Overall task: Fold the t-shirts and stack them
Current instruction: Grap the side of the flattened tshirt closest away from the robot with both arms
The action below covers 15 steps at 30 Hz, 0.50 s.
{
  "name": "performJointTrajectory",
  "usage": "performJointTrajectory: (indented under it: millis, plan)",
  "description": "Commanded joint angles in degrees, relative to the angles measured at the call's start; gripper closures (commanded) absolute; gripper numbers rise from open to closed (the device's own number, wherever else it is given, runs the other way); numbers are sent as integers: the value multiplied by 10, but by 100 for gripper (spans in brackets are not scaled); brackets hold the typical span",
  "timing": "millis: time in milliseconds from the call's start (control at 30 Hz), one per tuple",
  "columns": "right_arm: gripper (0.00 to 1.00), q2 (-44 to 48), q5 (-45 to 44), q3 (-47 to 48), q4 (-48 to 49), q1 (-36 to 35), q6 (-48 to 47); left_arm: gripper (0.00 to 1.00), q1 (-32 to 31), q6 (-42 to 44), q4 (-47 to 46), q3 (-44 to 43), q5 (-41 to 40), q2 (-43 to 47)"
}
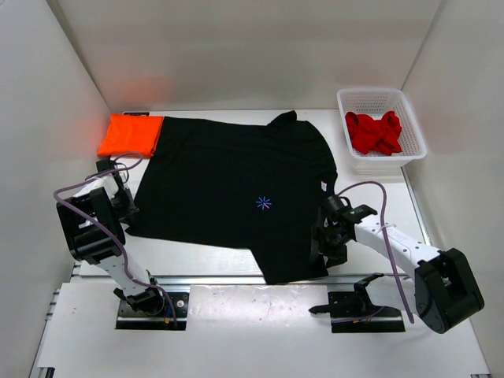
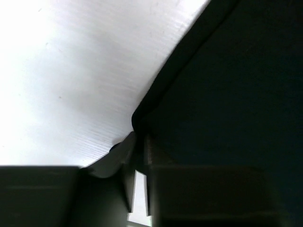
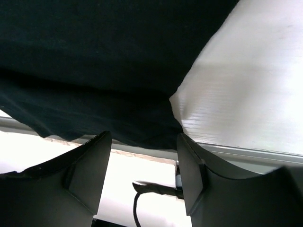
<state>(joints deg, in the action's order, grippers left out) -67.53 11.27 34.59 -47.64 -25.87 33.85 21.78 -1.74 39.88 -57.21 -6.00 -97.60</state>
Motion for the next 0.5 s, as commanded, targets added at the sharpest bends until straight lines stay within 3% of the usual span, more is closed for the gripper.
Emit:
performJointTrajectory:
  millis: [0,67,167,300,400,467]
  plan:
    - [46,9,10,-11,11,-11,17,82,7,16,-1,-4,16,-43]
    - [46,6,5,-18,-12,-9,25,93,-2,17,3,-4,13,-43]
    - [46,1,-5,-12,-31,-25,47,100,-4,31,5,-4,15,-33]
    - [47,-24,-8,1,-59,-33,58,100,-3,39,7,4,11,-20]
    - [59,-36,13,-16,-27,-19,47,100,-5,45,8,17,6,-10]
    - [73,-38,26,-34,-1,-7,40,100,-5,48,13,16,8,-8]
